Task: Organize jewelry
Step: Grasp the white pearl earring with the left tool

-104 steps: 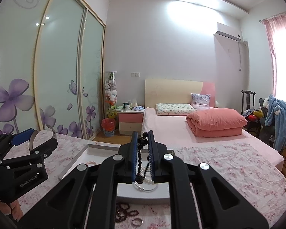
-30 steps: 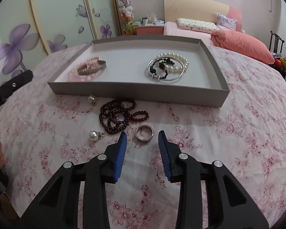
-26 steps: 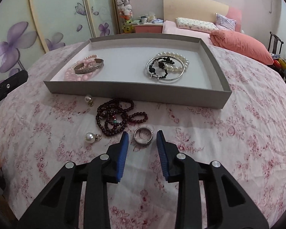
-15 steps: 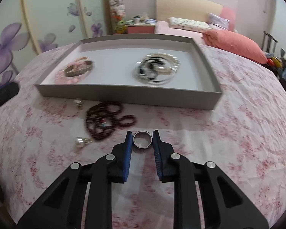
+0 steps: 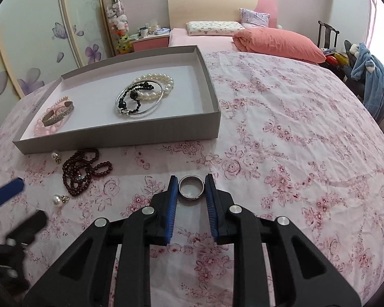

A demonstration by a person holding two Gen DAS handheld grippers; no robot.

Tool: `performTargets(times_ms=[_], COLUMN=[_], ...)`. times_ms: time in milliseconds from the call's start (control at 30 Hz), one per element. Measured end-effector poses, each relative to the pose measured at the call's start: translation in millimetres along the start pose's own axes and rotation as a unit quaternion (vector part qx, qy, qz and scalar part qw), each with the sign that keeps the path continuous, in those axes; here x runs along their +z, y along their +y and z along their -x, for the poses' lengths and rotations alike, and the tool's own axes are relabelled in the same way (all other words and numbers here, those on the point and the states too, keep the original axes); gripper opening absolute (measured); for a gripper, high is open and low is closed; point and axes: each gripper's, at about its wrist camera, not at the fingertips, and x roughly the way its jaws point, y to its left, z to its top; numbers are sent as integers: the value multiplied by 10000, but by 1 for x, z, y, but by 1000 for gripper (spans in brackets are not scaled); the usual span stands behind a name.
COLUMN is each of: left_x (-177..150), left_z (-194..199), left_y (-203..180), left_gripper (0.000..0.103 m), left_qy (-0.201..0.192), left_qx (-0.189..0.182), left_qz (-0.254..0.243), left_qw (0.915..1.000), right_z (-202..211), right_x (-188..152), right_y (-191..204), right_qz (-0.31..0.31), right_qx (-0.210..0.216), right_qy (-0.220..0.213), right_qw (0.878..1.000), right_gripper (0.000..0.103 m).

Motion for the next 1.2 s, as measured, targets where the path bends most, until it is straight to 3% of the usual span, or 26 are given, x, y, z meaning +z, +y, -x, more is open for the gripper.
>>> performTargets(times_ms=[267,333,400,733,867,1200], left_x=[6,8,8,-5,-10,-10], left_z=[-22,-24,-24,-9,-4,-2], left_y=[-10,-9,-6,54,74,71], left_gripper=[46,26,14,14,14,20], left_qy=[214,204,200,241,201,198], left_qx=[67,94,116,565,543,482], left_qz=[43,55,64,438,627,607], left_qw=[9997,9997,9997,9971,9963,9968], right_z=[2,2,2,4,5,4], right_x=[-1,-1,0,-6,-9,-8], right_y=[-6,-6,-5,28,44,46], right_qz=[-43,-38,-9,391,629,667], right_qx=[82,78,71,414,496,496], right_qy=[-1,0,1,56,49,49], right_qw=[10000,10000,10000,9984,9968,9965], right_gripper=[23,23,23,23,23,23])
